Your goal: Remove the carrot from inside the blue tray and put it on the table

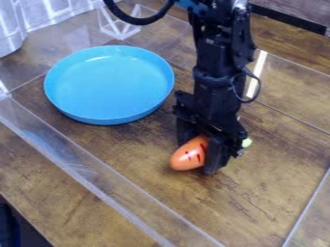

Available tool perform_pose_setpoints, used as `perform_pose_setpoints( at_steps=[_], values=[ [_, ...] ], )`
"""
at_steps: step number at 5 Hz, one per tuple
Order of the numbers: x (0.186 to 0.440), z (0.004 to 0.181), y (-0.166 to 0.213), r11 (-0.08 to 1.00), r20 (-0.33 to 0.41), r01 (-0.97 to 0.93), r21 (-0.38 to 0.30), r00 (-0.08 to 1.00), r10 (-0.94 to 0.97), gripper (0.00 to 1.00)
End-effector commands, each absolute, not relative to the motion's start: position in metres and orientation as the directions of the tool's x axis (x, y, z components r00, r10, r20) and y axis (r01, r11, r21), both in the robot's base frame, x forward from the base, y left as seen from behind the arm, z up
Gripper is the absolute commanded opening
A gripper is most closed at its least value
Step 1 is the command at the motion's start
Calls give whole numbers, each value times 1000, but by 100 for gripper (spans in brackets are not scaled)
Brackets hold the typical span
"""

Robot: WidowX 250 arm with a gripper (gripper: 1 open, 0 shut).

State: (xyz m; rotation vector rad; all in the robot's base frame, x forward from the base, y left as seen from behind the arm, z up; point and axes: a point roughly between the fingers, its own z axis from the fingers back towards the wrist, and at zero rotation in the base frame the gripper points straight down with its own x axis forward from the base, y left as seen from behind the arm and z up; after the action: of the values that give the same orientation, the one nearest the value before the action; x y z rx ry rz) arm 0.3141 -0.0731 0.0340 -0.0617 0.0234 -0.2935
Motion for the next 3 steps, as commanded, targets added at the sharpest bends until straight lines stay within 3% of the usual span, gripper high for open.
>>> perform_pose_setpoints(
  at_steps=[1,3],
  values=[
    [326,54,-72,958,49,279,-61,960,-276,0],
    [324,56,-73,958,39,277,-66,961,-275,0]
  ],
)
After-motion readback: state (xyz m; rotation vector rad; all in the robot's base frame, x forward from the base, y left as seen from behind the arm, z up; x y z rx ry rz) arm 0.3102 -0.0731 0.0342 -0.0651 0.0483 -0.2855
